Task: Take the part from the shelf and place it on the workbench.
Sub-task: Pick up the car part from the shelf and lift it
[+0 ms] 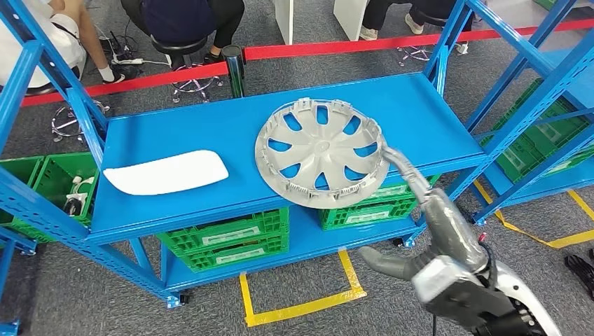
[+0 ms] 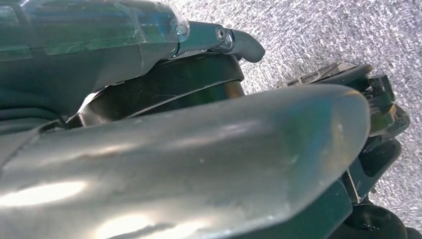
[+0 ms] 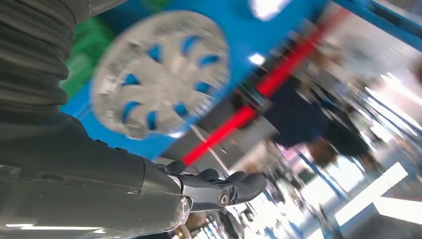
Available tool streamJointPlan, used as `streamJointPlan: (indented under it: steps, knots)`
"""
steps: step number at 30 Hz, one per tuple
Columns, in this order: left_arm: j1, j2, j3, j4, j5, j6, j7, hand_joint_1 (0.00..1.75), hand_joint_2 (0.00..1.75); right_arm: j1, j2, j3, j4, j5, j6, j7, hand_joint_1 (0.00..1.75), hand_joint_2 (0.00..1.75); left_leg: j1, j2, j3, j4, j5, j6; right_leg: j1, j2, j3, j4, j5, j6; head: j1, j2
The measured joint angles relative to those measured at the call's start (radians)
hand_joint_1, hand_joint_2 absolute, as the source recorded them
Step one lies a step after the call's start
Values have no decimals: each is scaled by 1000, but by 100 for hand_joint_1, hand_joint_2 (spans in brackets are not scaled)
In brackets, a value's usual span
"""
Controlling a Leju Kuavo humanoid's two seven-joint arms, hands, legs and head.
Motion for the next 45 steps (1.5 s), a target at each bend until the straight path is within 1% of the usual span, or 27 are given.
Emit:
streamJointPlan:
  steps: [4, 5, 7, 9, 11, 15, 20, 25, 27, 29, 33, 35, 38, 40, 45]
  knots:
    - [-2, 1, 0, 2, 24, -7, 1, 0, 0, -87, -74, 10, 10, 59, 217, 181, 0, 175, 0, 4, 0, 0, 0, 0, 0, 1, 1, 0, 0, 0, 0, 0]
    - [-2, 2, 0, 3, 34, -10, -1, 0, 0, -118, -91, 14, 14, 73, 270, 215, 0, 175, 0, 6, 0, 0, 0, 0, 0, 1, 1, 0, 0, 0, 0, 0]
    - [-3, 8, 0, 5, 53, -22, -3, 0, 0, -181, -116, 23, 24, 100, 383, 254, 0, 175, 0, 9, 0, 0, 0, 0, 0, 2, 1, 0, 0, 0, 0, 0]
    - [-5, 12, 0, 8, 66, -38, -1, 0, 0, -239, -130, 31, 43, 121, 500, 266, 0, 175, 0, 13, 1, 0, 0, 0, 0, 3, 1, 0, 1, 0, 0, 0]
    - [-7, 14, 0, 10, 71, -48, 4, 0, 0, -286, -143, 33, 65, 133, 587, 269, 0, 175, 0, 14, 1, 0, 0, 0, 0, 4, 1, 0, 1, 0, 0, 0]
    - [-9, 15, 0, 10, 73, -54, 8, 0, 0, -337, -164, 33, 97, 144, 658, 270, 0, 175, -1, 15, 1, 0, -1, 1, 0, 4, 1, 0, 0, 0, 0, 0]
    - [-10, 15, 0, 10, 64, -57, 16, 0, 0, -370, -184, 33, 134, 175, 751, 270, 0, 175, -1, 15, 1, 0, -1, 1, 0, 4, 1, 0, 0, 0, 0, 0]
    - [-14, 26, 0, 11, 37, -68, 67, 0, 0, -398, -192, 44, 165, 204, 799, 270, 0, 175, 0, 16, 0, 0, -1, 1, 0, 5, 1, 0, 0, 0, 0, 0]
    - [-15, 39, 0, 11, 54, -62, 62, 0, 0, -418, -190, 54, 183, 239, 788, 270, 0, 175, 0, 18, 1, 0, -1, 1, 1, 6, 1, 1, 0, 0, 0, 0]
    - [-14, 56, 0, 11, 71, -53, 52, 0, 0, -437, -188, 59, 200, 289, 733, 270, 0, 175, 0, 19, 1, 0, -1, 1, 1, 6, 1, 1, 0, 0, 0, 0]
    - [-14, 82, 0, 11, 73, -31, 68, 0, 0, -489, -197, 73, 223, 373, 557, 270, 0, 175, 0, 19, 1, 0, -1, 1, 1, 6, 1, 1, 0, 0, -1, 0]
    - [-14, 87, 0, 11, 74, -20, 75, 0, 0, -513, -202, 81, 229, 381, 519, 270, 0, 175, 0, 19, 1, 0, -1, 1, 1, 6, 1, 1, 0, 0, -1, 0]
    - [-14, 88, 0, 10, 75, 11, 76, 0, 0, -521, -191, 69, 239, 367, 563, 270, 0, 175, 0, 19, 1, 0, -1, 1, 1, 6, 0, 1, 0, 0, -1, 0]
    - [-15, 89, 0, 10, 62, 27, 70, 0, 0, -510, -179, 41, 246, 369, 583, 270, 0, 175, 0, 17, 1, 0, -1, 1, 0, 6, 0, 1, 0, 0, -1, 0]
    - [-32, 94, 0, 10, 39, 26, 68, 0, 0, -469, -182, -11, 268, 388, 532, 271, 0, 175, 0, 12, 0, 0, -1, 1, 0, 4, 0, 1, 0, 0, 0, 0]
